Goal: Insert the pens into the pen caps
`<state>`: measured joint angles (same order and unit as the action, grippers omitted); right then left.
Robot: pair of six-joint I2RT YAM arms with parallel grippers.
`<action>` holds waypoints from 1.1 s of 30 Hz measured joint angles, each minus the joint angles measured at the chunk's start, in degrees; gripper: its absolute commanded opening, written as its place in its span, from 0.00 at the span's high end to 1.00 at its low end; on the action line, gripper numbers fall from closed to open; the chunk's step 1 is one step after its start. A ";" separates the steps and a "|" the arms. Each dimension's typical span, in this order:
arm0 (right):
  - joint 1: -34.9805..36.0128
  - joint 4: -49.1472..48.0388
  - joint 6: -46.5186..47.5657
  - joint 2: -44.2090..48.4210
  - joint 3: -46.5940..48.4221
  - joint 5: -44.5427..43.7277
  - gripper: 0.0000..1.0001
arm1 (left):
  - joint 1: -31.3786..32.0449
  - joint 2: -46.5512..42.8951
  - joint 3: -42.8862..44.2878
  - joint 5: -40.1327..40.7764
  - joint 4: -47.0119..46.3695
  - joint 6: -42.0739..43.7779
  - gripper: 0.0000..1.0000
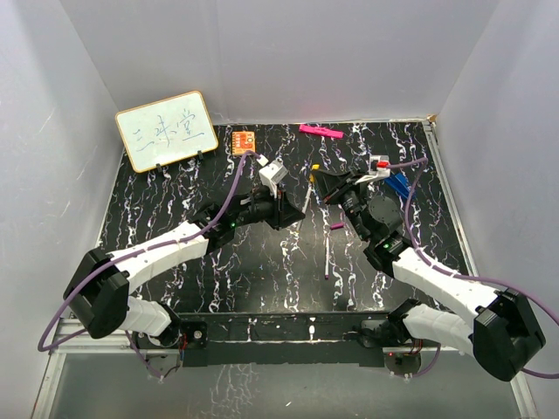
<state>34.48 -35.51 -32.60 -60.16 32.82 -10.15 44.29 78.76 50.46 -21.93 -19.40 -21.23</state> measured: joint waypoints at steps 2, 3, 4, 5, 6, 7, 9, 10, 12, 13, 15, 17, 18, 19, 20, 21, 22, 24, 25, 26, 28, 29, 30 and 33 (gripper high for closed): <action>0.00 -0.76 -0.33 -0.04 -0.04 0.28 1.00 | 0.04 0.02 0.00 0.00 -0.15 -0.26 1.00; 0.00 -1.01 -0.46 -0.09 -0.04 0.50 1.00 | 0.02 0.02 0.00 0.02 -0.26 -0.46 1.00; 0.00 -1.22 -0.52 -0.17 -0.07 0.70 1.00 | 0.04 0.02 0.00 0.04 -0.37 -0.57 1.00; 0.00 -1.42 -0.55 -0.26 -0.07 0.92 1.00 | 0.04 0.02 0.00 0.04 -0.39 -0.70 1.00; 0.00 -1.66 -0.57 -0.35 -0.11 1.14 1.00 | 0.04 0.02 0.00 0.07 -0.39 -0.83 1.00; 0.00 -1.84 -0.61 -0.44 -0.15 1.25 1.00 | 0.04 0.02 0.00 0.07 -0.37 -0.92 1.00; 0.00 -2.19 -0.70 -0.68 -0.33 1.55 1.00 | 0.04 0.02 0.00 0.09 -0.39 -1.03 1.00; 0.00 -2.21 -0.74 -0.83 -0.44 1.68 1.00 | 0.04 0.02 0.00 0.09 -0.37 -1.09 1.00; 0.00 -2.16 -0.76 -1.14 -0.48 1.95 1.00 | 0.04 0.02 0.00 0.17 -0.37 -1.16 1.00; 0.00 -2.10 -0.76 -1.20 -0.50 2.03 1.00 | 0.04 0.02 0.00 0.28 -0.37 -1.16 1.00; 0.00 -2.12 -0.74 -1.20 -0.50 2.21 1.00 | 0.04 0.02 0.00 0.46 -0.37 -1.18 1.00; 0.00 -2.10 -0.74 -1.20 -0.52 2.23 1.00 | 0.04 0.02 0.00 0.59 -0.37 -1.20 1.00; 0.00 -2.10 -0.74 -1.20 -0.52 2.23 1.00 | 0.04 0.02 0.00 0.74 -0.37 -1.22 1.00; 0.00 -2.10 -0.74 -1.18 -0.55 2.23 1.00 | 0.04 0.02 0.00 0.81 -0.35 -1.22 1.00; 0.00 -2.12 -0.74 -1.18 -0.59 2.21 1.00 | 0.04 0.02 0.00 0.92 -0.35 -1.22 1.00; 0.00 -2.12 -0.74 -1.18 -0.68 2.21 1.00 | 0.04 0.02 0.00 0.96 -0.33 -1.25 1.00; 0.00 -2.10 -0.72 -1.16 -0.72 2.21 1.00 | 0.04 0.02 0.00 1.01 -0.33 -1.27 1.00; 0.00 -2.08 -0.72 -1.16 -0.76 2.19 1.00 | 0.04 0.02 0.00 1.11 -0.33 -1.29 1.00; 0.00 -2.08 -0.70 -1.11 -0.79 2.19 1.00 | 0.04 0.02 0.00 1.14 -0.33 -1.29 1.00; 0.00 -2.08 -0.70 -1.05 -0.79 2.19 1.00 | 0.04 0.02 0.00 1.16 -0.33 -1.31 1.00; 0.00 -2.08 -0.68 -0.94 -0.79 2.19 1.00 | 0.04 0.02 0.00 1.16 -0.33 -1.31 1.00; 0.00 -2.10 -0.68 -0.90 -0.79 2.16 1.00 | 0.04 0.02 0.00 1.16 -0.33 -1.31 1.00; 0.00 -2.08 -0.66 -0.87 -0.79 2.16 1.00 | 0.04 0.02 0.00 1.16 -0.33 -1.31 1.00; 0.00 -2.08 -0.66 -0.72 -0.79 2.10 1.00 | 0.04 0.02 0.00 1.16 -0.33 -1.31 1.00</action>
<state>34.48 -37.58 -33.26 -60.88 32.03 -8.05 44.34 78.78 50.46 -20.78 -19.73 -22.55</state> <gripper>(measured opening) 0.066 0.107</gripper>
